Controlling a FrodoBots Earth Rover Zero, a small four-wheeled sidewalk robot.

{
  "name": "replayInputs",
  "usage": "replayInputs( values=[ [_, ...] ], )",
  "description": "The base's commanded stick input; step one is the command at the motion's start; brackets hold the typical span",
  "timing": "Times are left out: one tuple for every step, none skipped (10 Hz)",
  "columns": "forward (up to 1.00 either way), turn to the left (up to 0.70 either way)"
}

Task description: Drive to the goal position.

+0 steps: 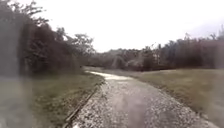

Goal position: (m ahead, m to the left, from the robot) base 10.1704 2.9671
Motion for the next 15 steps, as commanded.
replayInputs(
  values=[
    [0.70, -0.11],
    [0.70, -0.22],
    [0.70, -0.22],
    [0.70, -0.15],
    [0.70, 0.00],
    [0.70, 0.00],
    [0.70, 0.00],
    [0.70, -0.03],
    [0.70, -0.05],
    [0.70, -0.31],
    [0.70, -0.32],
    [0.70, 0.00],
    [0.70, 0.00],
    [0.70, 0.00],
    [0.70, -0.01]
  ],
)
